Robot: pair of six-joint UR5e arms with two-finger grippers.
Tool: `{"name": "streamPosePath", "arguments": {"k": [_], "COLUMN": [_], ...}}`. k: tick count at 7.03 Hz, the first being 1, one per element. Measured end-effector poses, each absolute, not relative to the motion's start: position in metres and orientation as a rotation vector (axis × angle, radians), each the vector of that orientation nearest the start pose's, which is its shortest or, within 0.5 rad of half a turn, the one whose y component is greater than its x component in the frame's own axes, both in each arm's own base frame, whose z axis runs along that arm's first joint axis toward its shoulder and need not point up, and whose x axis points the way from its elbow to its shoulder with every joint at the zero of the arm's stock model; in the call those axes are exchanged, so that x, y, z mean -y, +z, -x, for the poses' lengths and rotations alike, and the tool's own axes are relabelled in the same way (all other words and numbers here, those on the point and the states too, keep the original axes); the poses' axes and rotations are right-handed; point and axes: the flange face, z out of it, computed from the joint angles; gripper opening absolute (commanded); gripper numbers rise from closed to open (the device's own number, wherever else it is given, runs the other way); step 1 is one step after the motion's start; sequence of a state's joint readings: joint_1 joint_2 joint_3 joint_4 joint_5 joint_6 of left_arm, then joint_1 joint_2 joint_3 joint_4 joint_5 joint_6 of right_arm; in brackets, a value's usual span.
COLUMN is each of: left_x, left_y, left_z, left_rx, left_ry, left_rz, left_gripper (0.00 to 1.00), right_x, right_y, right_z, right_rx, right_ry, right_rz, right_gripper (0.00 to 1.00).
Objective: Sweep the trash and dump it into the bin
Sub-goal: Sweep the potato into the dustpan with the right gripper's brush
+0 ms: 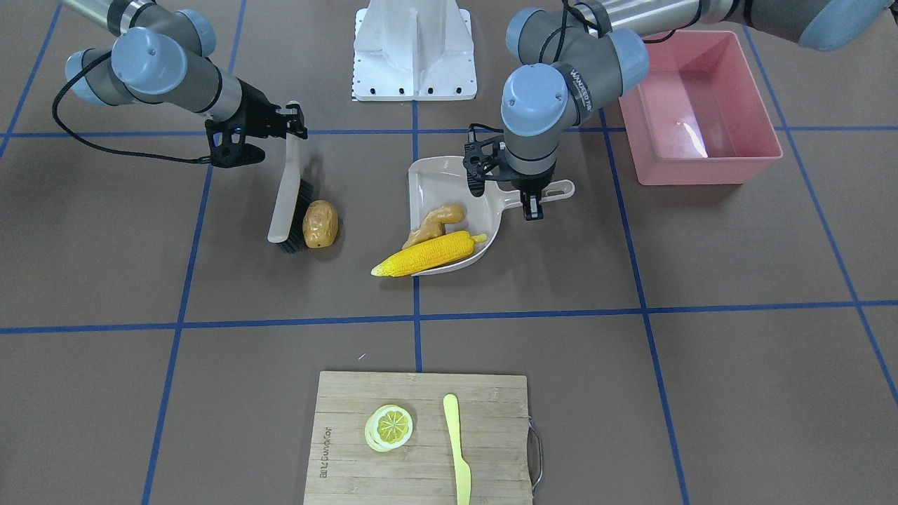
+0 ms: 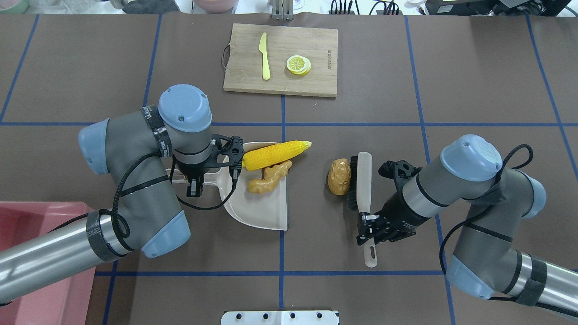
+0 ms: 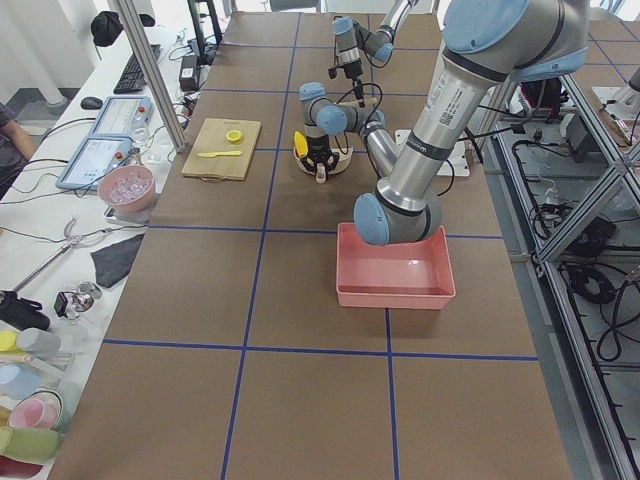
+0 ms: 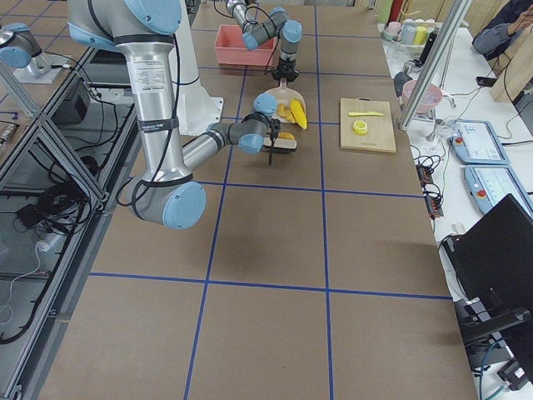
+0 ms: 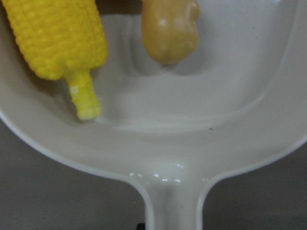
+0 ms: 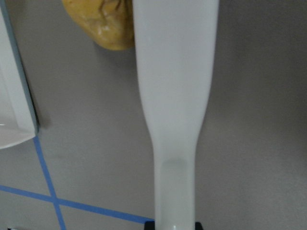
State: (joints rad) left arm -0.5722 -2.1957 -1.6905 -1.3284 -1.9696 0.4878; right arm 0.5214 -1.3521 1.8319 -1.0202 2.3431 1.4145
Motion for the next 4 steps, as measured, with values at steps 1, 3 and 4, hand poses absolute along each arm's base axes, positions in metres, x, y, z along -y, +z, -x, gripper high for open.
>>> {"name": "streamPosePath", "arguments": {"k": [1, 3, 4], "left_x": [0.442, 0.441, 0.441], "left_y": [0.274, 0.274, 0.275], "left_z": [-0.511, -0.511, -0.511], "left_rx": [-0.558, -0.558, -0.557], "left_ry": [1.532, 1.532, 1.532], "left_rz": [-0.422, -0.421, -0.419], "left_gripper": [0.00, 0.00, 0.00], "right_x": [0.334, 0.327, 0.324], "right_y": [0.332, 0.313, 0.307], "right_z": [0.455, 0.475, 0.487], "right_rx": [1.144, 1.144, 1.142], "right_ry": [-0.075, -0.071, -0.067], "right_rz": [0.337, 0.334, 0.327], "right_gripper": [0.00, 0.00, 0.00]}}
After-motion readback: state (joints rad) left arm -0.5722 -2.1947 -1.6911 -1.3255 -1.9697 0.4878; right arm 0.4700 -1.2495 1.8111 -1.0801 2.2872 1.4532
